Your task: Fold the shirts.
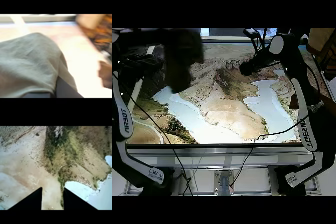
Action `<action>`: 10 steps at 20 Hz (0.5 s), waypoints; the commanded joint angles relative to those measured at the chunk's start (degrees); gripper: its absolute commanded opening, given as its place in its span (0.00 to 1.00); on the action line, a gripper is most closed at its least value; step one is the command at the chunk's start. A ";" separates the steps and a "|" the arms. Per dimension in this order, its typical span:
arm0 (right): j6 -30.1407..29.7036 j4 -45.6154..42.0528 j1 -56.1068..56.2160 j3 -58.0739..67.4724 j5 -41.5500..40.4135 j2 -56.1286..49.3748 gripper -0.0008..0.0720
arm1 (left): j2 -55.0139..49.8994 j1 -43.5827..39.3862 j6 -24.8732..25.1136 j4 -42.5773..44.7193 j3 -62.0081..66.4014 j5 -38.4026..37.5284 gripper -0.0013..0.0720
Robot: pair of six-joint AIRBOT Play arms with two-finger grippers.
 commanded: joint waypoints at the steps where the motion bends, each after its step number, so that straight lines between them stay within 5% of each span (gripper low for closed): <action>1: 3.54 -13.20 -1.70 0.07 -8.24 1.25 0.43 | 10.45 -13.44 -2.25 -2.03 0.22 0.13 0.03; 5: 3.87 -14.12 -8.04 0.07 -8.66 4.96 0.43 | 20.48 -22.99 -5.84 2.32 0.22 1.36 0.03; 9: 3.54 -12.59 -13.22 0.07 -8.24 9.68 0.43 | 24.63 -21.46 -29.90 37.29 -4.13 -9.92 0.04; 10: 3.21 -12.57 -13.68 0.07 -7.93 10.67 0.43 | 24.24 -21.22 -32.57 43.50 -7.06 -14.88 0.10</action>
